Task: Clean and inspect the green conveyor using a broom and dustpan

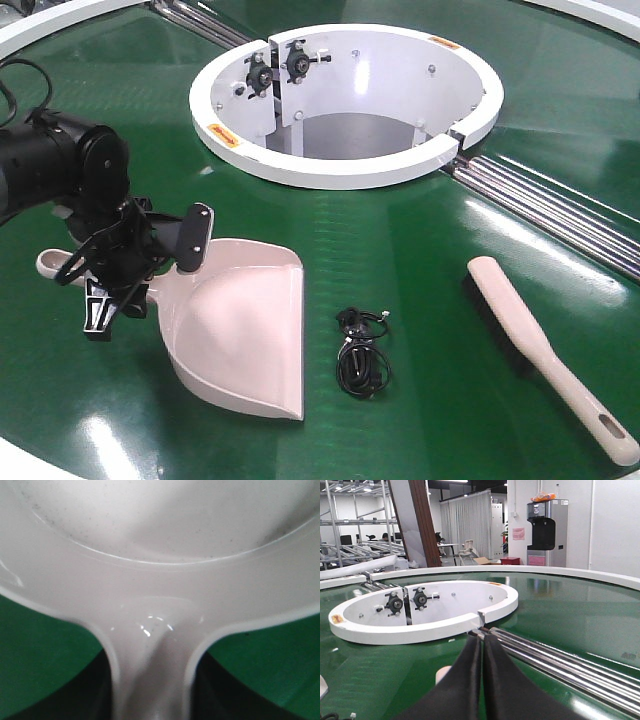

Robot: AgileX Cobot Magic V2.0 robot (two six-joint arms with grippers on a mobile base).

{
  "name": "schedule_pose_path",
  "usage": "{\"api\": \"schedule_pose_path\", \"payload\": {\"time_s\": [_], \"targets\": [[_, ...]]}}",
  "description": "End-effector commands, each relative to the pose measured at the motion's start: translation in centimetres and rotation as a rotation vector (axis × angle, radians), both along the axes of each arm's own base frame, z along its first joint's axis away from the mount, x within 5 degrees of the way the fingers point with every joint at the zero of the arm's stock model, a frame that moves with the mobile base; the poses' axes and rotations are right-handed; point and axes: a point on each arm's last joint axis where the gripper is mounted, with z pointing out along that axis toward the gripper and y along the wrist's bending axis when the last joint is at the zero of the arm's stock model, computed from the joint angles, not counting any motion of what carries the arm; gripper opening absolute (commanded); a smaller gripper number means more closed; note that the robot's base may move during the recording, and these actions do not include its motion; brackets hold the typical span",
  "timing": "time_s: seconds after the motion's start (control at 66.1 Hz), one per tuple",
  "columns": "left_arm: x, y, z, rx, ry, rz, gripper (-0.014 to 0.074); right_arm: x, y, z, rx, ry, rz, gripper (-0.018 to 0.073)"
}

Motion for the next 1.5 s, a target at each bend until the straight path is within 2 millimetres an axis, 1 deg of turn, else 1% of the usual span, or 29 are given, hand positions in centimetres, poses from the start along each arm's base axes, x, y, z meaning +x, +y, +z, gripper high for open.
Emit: {"api": "schedule_pose_path", "payload": {"time_s": [0.0,0.076,0.091,0.181,0.197,0.302,0.348,0.393,0.484,0.56,0.65,0.756,0.847,0.922,0.983,1.089,1.164,1.225,1.316,1.482], "targets": [[-0.5,-0.3,2.4,-0.024,-0.044,-0.011,-0.0008,-0.4,0.0,4.1,-0.020,-0.135,-0.006,-0.0010],[-0.5,-0.3,2.4,-0.024,-0.044,-0.011,-0.0007,0.1,0.0,5.9,-0.010,-0.060,-0.006,-0.0010],[-0.5,-0.3,2.4,-0.024,-0.044,-0.011,-0.0007,0.2,0.0,6.6,-0.007,-0.055,-0.006,-0.0010],[-0.5,-0.3,2.4,-0.024,-0.044,-0.011,-0.0007,1.4,-0.1,8.4,0.008,0.095,-0.008,-0.0010],[-0.5,-0.3,2.4,-0.024,-0.044,-0.011,-0.0007,1.6,-0.1,9.0,0.012,0.109,-0.007,-0.0010],[-0.5,-0.3,2.4,-0.024,-0.044,-0.011,-0.0007,3.3,0.1,10.3,0.064,0.290,0.005,-0.0010],[-0.5,-0.3,2.4,-0.024,-0.044,-0.011,-0.0007,4.1,0.1,10.4,0.068,0.362,0.008,-0.0010],[-0.5,-0.3,2.4,-0.024,-0.044,-0.011,-0.0007,4.6,0.1,10.5,0.066,0.391,0.006,-0.0010],[-0.5,-0.3,2.4,-0.024,-0.044,-0.011,-0.0006,6.0,0.1,10.0,0.076,0.450,0.005,-0.0010],[-0.5,-0.3,2.4,-0.024,-0.044,-0.011,-0.0006,6.6,0.1,9.4,0.072,0.507,0.005,-0.0008],[-0.5,-0.3,2.4,-0.024,-0.044,-0.011,-0.0006,7.4,0.1,9.0,0.052,0.535,0.000,-0.0003],[-0.5,-0.3,2.4,-0.024,-0.044,-0.011,-0.0006,8.1,-0.1,8.9,0.005,0.585,-0.010,0.0023],[-0.5,-0.3,2.4,-0.024,-0.044,-0.011,-0.0006,8.7,-0.1,9.1,-0.006,0.644,-0.013,0.0083],[-0.5,-0.3,2.4,-0.024,-0.044,-0.011,-0.0006,9.2,-0.2,9.5,-0.006,0.681,-0.014,0.0155],[-0.5,-0.3,2.4,-0.024,-0.044,-0.011,-0.0006,9.6,-0.1,9.9,-0.015,0.708,-0.009,0.0240],[-0.5,-0.3,2.4,-0.024,-0.044,-0.011,-0.0006,10.5,0.7,10.4,-0.108,0.766,0.049,0.0397],[-0.5,-0.3,2.4,-0.024,-0.044,-0.011,-0.0006,11.2,1.5,10.5,-0.168,0.820,0.097,0.0491],[-0.5,-0.3,2.4,-0.024,-0.044,-0.011,-0.0006,11.7,1.9,10.4,-0.184,0.873,0.108,0.0552],[-0.5,-0.3,2.4,-0.024,-0.044,-0.011,-0.0006,12.8,2.1,10.1,-0.169,0.964,0.093,0.0607],[-0.5,-0.3,2.4,-0.024,-0.044,-0.011,-0.0006,14.8,2.3,8.9,-0.184,1.114,0.089,0.0609]]}}
